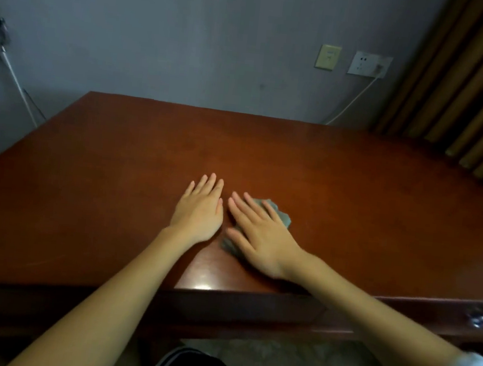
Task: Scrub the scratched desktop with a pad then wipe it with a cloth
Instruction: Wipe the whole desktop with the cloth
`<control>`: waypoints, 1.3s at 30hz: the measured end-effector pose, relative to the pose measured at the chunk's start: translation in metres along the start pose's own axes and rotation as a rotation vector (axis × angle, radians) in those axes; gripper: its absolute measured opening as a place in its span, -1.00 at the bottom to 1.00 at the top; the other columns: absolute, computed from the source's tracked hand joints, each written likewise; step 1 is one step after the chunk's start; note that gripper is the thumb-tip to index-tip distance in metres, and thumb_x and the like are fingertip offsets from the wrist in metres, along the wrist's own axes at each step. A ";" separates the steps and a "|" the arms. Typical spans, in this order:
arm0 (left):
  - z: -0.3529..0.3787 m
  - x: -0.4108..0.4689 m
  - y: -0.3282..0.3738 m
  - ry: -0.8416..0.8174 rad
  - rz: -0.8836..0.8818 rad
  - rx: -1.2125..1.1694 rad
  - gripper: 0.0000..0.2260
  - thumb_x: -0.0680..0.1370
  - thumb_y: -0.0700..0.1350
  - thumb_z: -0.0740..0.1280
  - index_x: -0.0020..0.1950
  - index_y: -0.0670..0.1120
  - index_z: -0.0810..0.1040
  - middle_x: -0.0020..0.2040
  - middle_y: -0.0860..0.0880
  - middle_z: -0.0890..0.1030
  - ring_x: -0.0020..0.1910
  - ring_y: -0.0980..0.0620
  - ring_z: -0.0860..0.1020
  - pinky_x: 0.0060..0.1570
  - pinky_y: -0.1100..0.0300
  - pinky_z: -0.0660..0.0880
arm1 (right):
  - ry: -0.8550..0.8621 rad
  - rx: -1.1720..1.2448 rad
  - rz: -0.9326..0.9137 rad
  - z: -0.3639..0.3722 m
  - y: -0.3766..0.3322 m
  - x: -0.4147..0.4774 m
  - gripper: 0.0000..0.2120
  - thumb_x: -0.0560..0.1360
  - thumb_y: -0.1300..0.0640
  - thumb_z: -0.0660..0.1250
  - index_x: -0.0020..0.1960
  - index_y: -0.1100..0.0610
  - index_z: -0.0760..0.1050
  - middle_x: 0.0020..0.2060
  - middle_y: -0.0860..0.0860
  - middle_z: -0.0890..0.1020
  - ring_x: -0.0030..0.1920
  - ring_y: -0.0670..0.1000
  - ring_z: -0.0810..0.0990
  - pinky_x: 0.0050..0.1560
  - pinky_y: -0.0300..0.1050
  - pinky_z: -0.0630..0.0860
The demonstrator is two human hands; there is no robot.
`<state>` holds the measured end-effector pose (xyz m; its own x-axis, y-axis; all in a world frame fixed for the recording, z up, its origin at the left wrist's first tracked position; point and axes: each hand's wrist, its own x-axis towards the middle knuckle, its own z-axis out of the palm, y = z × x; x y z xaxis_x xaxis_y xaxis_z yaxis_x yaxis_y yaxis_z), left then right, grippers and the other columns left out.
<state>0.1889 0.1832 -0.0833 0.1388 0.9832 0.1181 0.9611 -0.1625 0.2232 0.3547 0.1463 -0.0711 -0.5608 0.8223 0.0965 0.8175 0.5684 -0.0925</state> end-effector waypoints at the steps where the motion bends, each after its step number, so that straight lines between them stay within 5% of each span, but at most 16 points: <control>1: 0.000 0.000 0.000 0.002 0.000 -0.003 -0.54 0.67 -0.06 -0.05 0.58 -0.10 0.01 0.58 -0.05 -0.02 0.56 0.03 -0.07 0.50 0.11 -0.13 | 0.009 0.013 -0.041 -0.002 0.001 -0.021 -0.36 0.58 -0.27 -0.19 0.56 0.03 -0.10 0.52 -0.11 -0.11 0.52 -0.10 -0.21 0.46 -0.14 -0.29; 5: 0.000 -0.001 0.000 -0.006 -0.008 -0.009 -0.54 0.67 -0.05 -0.07 0.58 -0.10 -0.01 0.58 -0.04 -0.04 0.56 0.03 -0.08 0.52 0.10 -0.14 | 0.008 0.001 0.131 -0.013 0.057 -0.045 -0.03 0.32 -0.50 -0.48 0.55 0.01 -0.05 0.49 -0.15 -0.11 0.50 -0.12 -0.18 0.43 -0.21 -0.26; 10: 0.000 -0.002 0.002 -0.015 -0.021 0.008 -0.53 0.67 -0.06 -0.07 0.58 -0.10 -0.01 0.58 -0.05 -0.04 0.56 0.03 -0.07 0.51 0.09 -0.13 | -0.072 -0.029 0.422 -0.012 0.093 0.000 -0.37 0.59 -0.27 -0.14 0.56 0.01 -0.09 0.56 -0.01 -0.06 0.55 0.02 -0.13 0.50 0.05 -0.19; 18: -0.001 -0.002 0.003 -0.021 -0.029 0.033 -0.54 0.67 -0.06 -0.05 0.58 -0.11 0.02 0.58 -0.05 0.00 0.55 0.01 -0.04 0.50 0.08 -0.10 | 0.057 0.015 0.013 0.004 -0.026 -0.044 -0.28 0.53 -0.35 -0.12 0.56 0.02 -0.04 0.55 -0.06 -0.02 0.54 -0.03 -0.14 0.51 0.00 -0.23; 23: -0.002 -0.005 0.005 -0.035 -0.034 0.025 -0.54 0.68 -0.05 -0.09 0.58 -0.10 -0.02 0.58 -0.04 -0.03 0.56 0.02 -0.07 0.52 0.08 -0.12 | 0.046 0.023 0.135 -0.006 0.047 -0.070 -0.18 0.41 -0.44 -0.39 0.54 -0.07 -0.03 0.53 -0.13 -0.03 0.52 -0.09 -0.14 0.48 -0.08 -0.19; 28: -0.003 -0.007 0.006 -0.033 -0.044 0.024 -0.54 0.68 -0.05 -0.10 0.58 -0.09 -0.03 0.58 -0.03 -0.04 0.56 0.02 -0.07 0.52 0.08 -0.12 | -0.070 -0.002 0.353 -0.013 0.100 -0.011 -0.44 0.61 -0.22 -0.14 0.56 -0.07 -0.07 0.56 -0.04 -0.05 0.55 0.02 -0.14 0.49 0.04 -0.21; 31: -0.003 -0.008 0.007 -0.037 -0.053 0.019 -0.54 0.68 -0.05 -0.10 0.58 -0.09 -0.02 0.58 -0.03 -0.03 0.56 0.03 -0.07 0.52 0.08 -0.12 | -0.068 0.007 0.290 -0.008 0.070 0.005 -0.41 0.60 -0.25 -0.09 0.56 -0.05 -0.05 0.56 -0.03 -0.03 0.55 0.03 -0.14 0.49 0.06 -0.21; 36: -0.004 -0.011 0.010 -0.026 -0.070 0.013 -0.54 0.68 -0.06 -0.06 0.57 -0.10 0.02 0.58 -0.05 0.00 0.56 -0.01 -0.05 0.50 0.07 -0.10 | -0.017 0.041 -0.123 -0.007 0.026 -0.066 -0.36 0.55 -0.33 -0.13 0.55 -0.08 -0.06 0.53 -0.16 -0.08 0.52 -0.11 -0.23 0.47 -0.10 -0.33; 39: -0.007 -0.010 0.019 -0.006 -0.074 -0.039 -0.55 0.67 -0.11 0.00 0.57 -0.11 0.05 0.58 -0.09 0.01 0.55 -0.03 -0.03 0.50 0.06 -0.08 | -0.055 0.074 -0.081 -0.017 0.070 -0.079 -0.29 0.46 -0.41 -0.30 0.52 -0.13 -0.04 0.52 -0.19 -0.06 0.51 -0.14 -0.22 0.44 -0.21 -0.33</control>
<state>0.2041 0.1693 -0.0735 0.0696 0.9932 0.0937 0.9588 -0.0925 0.2687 0.4591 0.1205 -0.0682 -0.6327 0.7726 0.0527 0.7583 0.6320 -0.1600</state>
